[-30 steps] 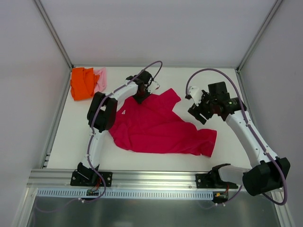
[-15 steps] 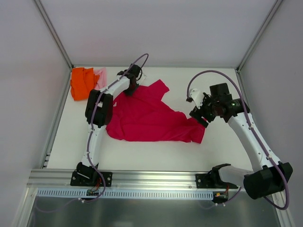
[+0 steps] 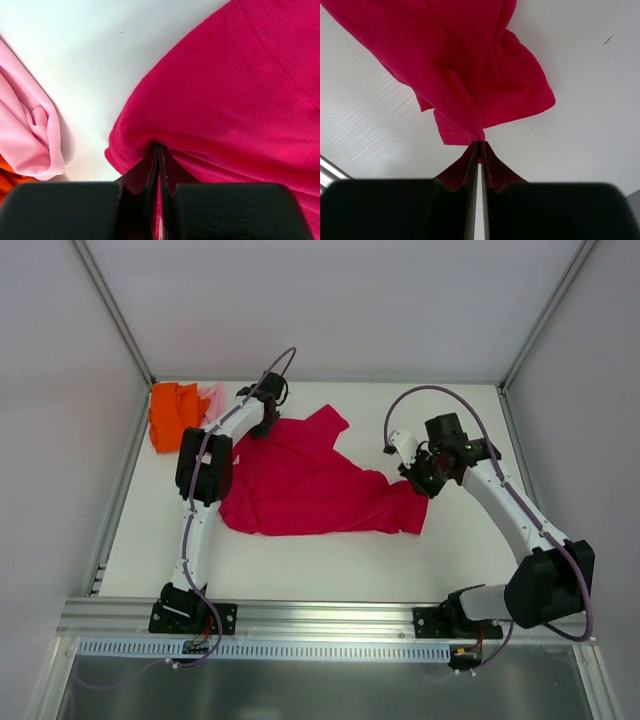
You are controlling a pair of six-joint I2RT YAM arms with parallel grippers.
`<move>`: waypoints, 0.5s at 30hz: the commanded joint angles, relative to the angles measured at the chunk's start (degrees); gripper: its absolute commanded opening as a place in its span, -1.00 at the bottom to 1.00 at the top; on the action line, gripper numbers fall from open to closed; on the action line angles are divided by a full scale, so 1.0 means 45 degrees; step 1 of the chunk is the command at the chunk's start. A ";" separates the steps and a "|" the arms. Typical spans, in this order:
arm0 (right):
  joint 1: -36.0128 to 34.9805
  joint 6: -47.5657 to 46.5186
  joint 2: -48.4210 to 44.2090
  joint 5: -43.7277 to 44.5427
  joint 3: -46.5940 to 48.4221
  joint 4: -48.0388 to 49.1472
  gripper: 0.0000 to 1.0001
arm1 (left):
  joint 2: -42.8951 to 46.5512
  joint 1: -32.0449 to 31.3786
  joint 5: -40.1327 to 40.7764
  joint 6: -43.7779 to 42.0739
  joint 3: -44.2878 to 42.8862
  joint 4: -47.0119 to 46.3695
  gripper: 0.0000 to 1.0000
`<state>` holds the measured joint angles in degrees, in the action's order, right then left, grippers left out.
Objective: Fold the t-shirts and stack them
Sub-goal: Flatten out the tshirt
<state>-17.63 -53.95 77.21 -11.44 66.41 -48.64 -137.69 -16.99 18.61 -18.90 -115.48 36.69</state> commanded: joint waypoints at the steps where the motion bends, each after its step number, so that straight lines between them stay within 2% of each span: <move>1: -0.0126 0.0934 0.0770 0.0101 0.0241 0.0986 -0.98 | -0.0008 0.0241 0.0396 0.0293 -0.0412 0.0382 -1.00; 4: -0.0398 0.0720 0.1260 0.0217 0.0281 0.0731 -0.98 | 0.0050 0.0261 0.0200 0.0351 -0.0334 0.0461 -1.00; 9: -0.0477 0.0545 0.0949 0.0374 0.0377 0.0829 -0.98 | 0.0012 0.0241 0.0142 0.0234 -0.0119 0.0285 -1.00; 10: -0.0477 0.0448 0.0677 0.0317 0.0494 0.0694 -0.83 | 0.0031 0.0241 0.0103 0.0253 -0.0119 0.0285 -1.00; 12: -0.0458 0.0233 0.0131 0.0161 0.0400 0.0788 0.33 | 0.0050 0.0261 -0.0014 0.0254 -0.0099 0.0324 -1.00; 13: -0.0477 0.0077 -0.0820 0.0044 0.0147 0.1370 0.98 | 0.0050 0.0261 -0.0034 0.0254 -0.0099 0.0324 -1.00; 15: -0.0536 0.0056 -0.1646 0.0198 -0.0303 0.2096 0.99 | 0.0089 0.0241 -0.0093 0.0234 -0.0080 0.0324 -1.00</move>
<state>-19.53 -52.82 78.26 -10.48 65.65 -43.90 -137.69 -16.40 18.46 -18.39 -115.46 36.77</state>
